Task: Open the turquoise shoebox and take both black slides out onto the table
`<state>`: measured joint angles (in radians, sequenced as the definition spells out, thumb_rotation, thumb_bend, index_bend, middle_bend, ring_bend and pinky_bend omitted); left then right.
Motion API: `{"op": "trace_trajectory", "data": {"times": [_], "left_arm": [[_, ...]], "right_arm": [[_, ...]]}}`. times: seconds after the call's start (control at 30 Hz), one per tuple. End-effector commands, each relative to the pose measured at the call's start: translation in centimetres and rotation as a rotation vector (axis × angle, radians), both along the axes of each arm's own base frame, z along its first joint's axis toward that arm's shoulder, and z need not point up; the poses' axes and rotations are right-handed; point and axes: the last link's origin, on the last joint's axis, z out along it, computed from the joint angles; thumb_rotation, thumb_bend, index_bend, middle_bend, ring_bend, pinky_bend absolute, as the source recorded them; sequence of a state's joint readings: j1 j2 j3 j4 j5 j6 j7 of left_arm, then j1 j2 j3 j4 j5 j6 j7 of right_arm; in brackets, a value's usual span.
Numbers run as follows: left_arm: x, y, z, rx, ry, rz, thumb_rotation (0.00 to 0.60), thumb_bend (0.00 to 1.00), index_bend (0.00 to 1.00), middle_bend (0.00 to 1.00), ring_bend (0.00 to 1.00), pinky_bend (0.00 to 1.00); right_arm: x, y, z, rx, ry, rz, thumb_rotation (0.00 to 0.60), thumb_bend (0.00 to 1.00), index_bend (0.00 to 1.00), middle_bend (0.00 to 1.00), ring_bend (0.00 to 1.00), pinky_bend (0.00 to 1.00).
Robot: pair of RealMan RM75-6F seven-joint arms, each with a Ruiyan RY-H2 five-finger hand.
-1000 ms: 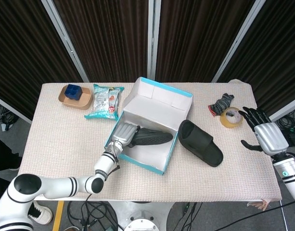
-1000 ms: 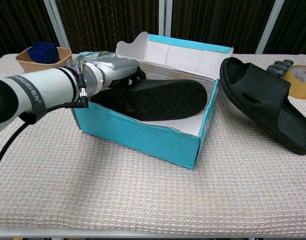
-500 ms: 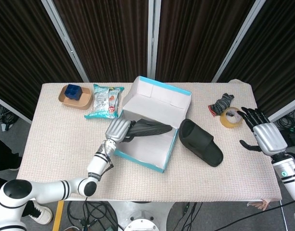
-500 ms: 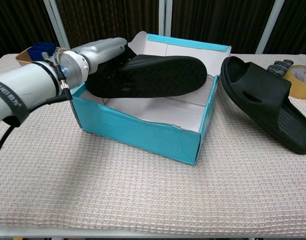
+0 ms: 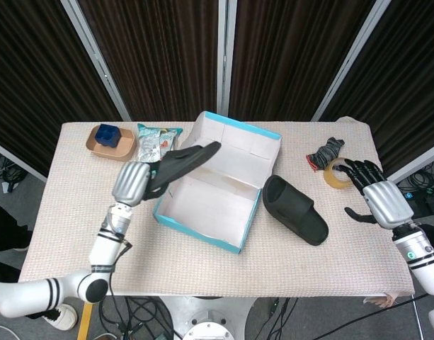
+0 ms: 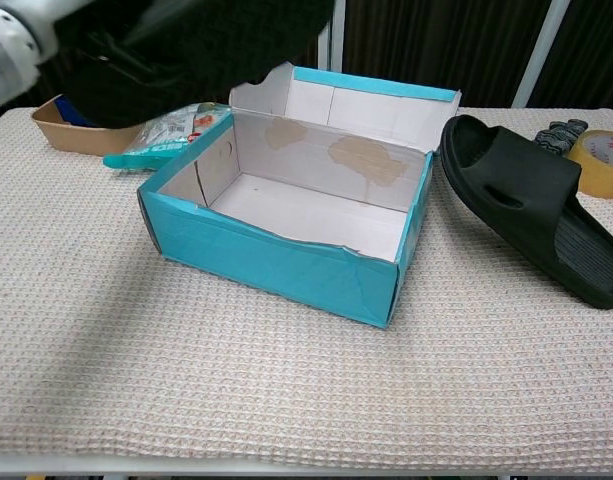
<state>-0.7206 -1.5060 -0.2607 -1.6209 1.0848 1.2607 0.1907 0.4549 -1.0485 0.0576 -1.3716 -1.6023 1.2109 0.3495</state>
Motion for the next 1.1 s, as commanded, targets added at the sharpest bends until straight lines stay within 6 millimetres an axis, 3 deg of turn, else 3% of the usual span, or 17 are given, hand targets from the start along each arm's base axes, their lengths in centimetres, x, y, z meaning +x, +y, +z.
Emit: {"op": "trace_trajectory", "data": {"times": [0.03, 0.17, 0.3, 0.53, 0.67, 0.83, 1.1], "left_arm": [[-4.0, -1.0, 2.7, 0.059, 0.006, 0.083, 0.600, 0.40, 0.58, 0.64, 0.66, 0.73], [-9.1, -2.0, 3.4, 0.078, 0.096, 0.210, 0.600, 0.40, 0.57, 0.62, 0.63, 0.72], [-12.9, -3.2, 3.2, 0.105, 0.136, 0.322, 0.600, 0.41, 0.56, 0.61, 0.61, 0.69], [-16.1, -4.5, 1.9, 0.119, 0.300, 0.398, 0.600, 0.39, 0.54, 0.58, 0.56, 0.60], [-16.8, -4.8, 1.1, 0.041, 0.326, 0.438, 0.600, 0.26, 0.41, 0.49, 0.45, 0.51], [-16.4, -5.5, 1.3, -0.016, 0.236, 0.452, 0.600, 0.08, 0.17, 0.27, 0.16, 0.30], [-15.3, -6.7, 3.6, 0.051, 0.130, 0.379, 0.600, 0.04, 0.15, 0.23, 0.12, 0.27]], "right_arm": [[0.6, -0.2, -0.9, 0.039, 0.002, 0.016, 0.600, 0.18, 0.00, 0.00, 0.00, 0.00], [2.4, -0.6, -2.6, 0.116, 0.001, 0.069, 0.600, 0.26, 0.00, 0.03, 0.00, 0.00], [5.2, -1.4, -5.0, 0.193, 0.027, 0.155, 0.600, 0.31, 0.00, 0.06, 0.00, 0.00], [9.8, -2.0, -10.4, 0.327, 0.038, 0.264, 0.600, 0.31, 0.00, 0.09, 0.00, 0.00], [11.3, -2.1, -13.1, 0.374, 0.080, 0.303, 0.600, 0.29, 0.00, 0.09, 0.00, 0.00], [11.7, -2.0, -14.6, 0.393, 0.102, 0.310, 0.600, 0.28, 0.00, 0.14, 0.00, 0.00], [8.9, -2.5, -13.6, 0.311, 0.160, 0.235, 0.600, 0.25, 0.00, 0.18, 0.00, 0.00]]}}
